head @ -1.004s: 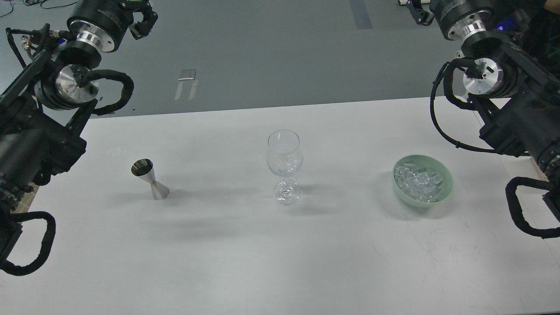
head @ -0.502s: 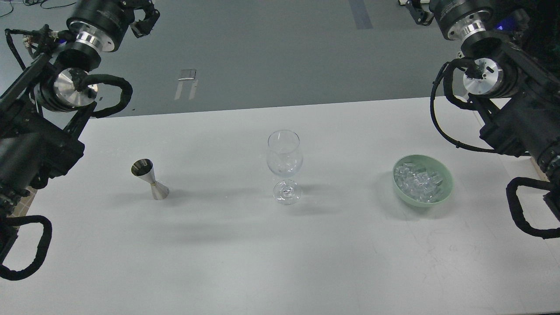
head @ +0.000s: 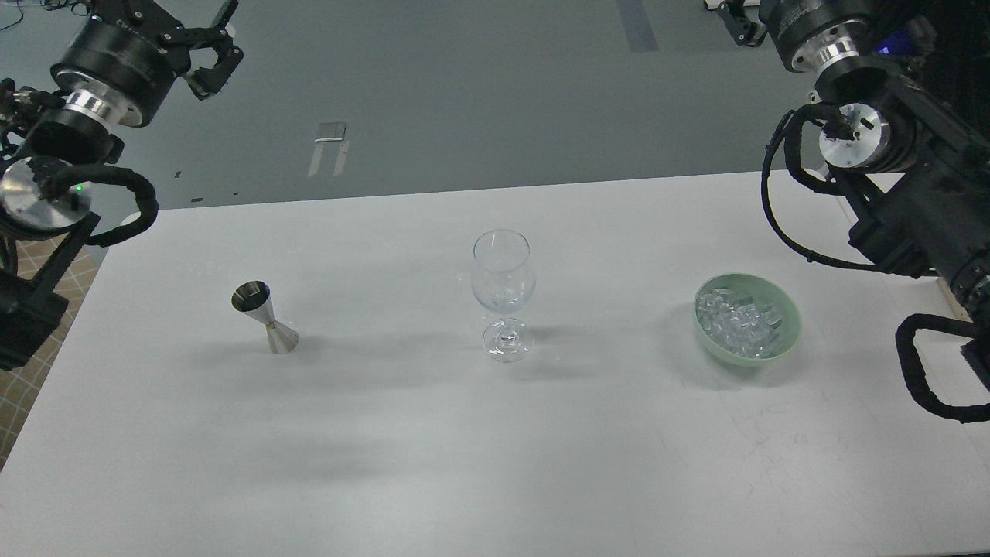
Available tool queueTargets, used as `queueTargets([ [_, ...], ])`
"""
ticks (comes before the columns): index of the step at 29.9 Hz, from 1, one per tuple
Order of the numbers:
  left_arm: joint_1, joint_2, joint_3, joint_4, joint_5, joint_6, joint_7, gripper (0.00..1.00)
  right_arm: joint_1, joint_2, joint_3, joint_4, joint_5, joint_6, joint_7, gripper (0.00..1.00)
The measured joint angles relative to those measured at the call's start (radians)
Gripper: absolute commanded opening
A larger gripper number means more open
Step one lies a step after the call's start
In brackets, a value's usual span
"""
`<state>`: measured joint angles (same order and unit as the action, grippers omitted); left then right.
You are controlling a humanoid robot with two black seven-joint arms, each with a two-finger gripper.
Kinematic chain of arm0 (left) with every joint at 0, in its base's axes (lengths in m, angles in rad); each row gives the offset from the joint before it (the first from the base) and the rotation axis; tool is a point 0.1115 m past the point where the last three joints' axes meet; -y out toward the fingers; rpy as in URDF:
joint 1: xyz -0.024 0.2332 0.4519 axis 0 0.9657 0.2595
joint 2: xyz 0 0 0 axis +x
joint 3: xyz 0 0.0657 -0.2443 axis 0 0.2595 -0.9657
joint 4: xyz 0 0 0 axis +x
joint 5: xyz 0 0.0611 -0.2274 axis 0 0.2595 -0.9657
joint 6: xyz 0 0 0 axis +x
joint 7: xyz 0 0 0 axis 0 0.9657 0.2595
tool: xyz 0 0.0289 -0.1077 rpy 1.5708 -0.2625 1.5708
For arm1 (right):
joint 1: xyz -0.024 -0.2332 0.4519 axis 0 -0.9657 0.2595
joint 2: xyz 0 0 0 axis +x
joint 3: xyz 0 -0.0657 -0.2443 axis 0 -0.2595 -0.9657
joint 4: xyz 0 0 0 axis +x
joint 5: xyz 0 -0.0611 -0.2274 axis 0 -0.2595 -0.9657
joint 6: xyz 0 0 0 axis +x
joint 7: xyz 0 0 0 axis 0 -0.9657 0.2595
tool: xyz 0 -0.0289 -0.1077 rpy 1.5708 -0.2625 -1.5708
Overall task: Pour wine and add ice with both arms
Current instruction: 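Lower the left gripper down beside the metal jigger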
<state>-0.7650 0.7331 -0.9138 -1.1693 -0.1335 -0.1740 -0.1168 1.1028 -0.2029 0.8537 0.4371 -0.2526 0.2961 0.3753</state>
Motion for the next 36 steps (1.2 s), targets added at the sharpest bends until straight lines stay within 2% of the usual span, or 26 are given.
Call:
queueTargets([
  [4,0.130,0.069,-0.098,-0.127,-0.040,0.004,0.004,0.95,0.000,0.000,-0.001,0.000,-0.001,0.000,-0.003,1.00],
  [6,0.233,0.086,-0.170,-0.199,-0.065,0.009,0.004,0.95,-0.001,0.000,-0.002,0.000,-0.001,0.000,-0.004,1.00],
  [12,0.476,0.085,-0.335,-0.340,-0.169,0.056,0.005,0.95,-0.004,0.000,-0.003,0.000,-0.001,0.000,-0.006,1.00],
  [17,0.685,0.047,-0.462,-0.411,-0.236,0.072,0.008,0.95,-0.025,-0.007,-0.003,0.001,-0.001,0.001,-0.013,1.00],
  [24,0.950,-0.086,-0.598,-0.496,-0.244,0.065,0.016,0.96,-0.048,-0.016,-0.003,0.005,-0.001,0.002,-0.015,1.00],
  [29,1.066,-0.169,-0.630,-0.527,-0.243,0.028,0.049,0.97,-0.059,-0.018,-0.003,0.005,-0.001,0.002,-0.016,1.00],
  [33,1.157,-0.235,-0.653,-0.554,-0.242,-0.044,0.117,0.98,-0.065,-0.018,-0.004,0.005,-0.002,0.002,-0.016,1.00],
  [36,1.182,-0.267,-0.653,-0.555,-0.239,-0.066,0.137,0.98,-0.066,-0.018,-0.004,0.003,-0.002,0.002,-0.016,1.00],
])
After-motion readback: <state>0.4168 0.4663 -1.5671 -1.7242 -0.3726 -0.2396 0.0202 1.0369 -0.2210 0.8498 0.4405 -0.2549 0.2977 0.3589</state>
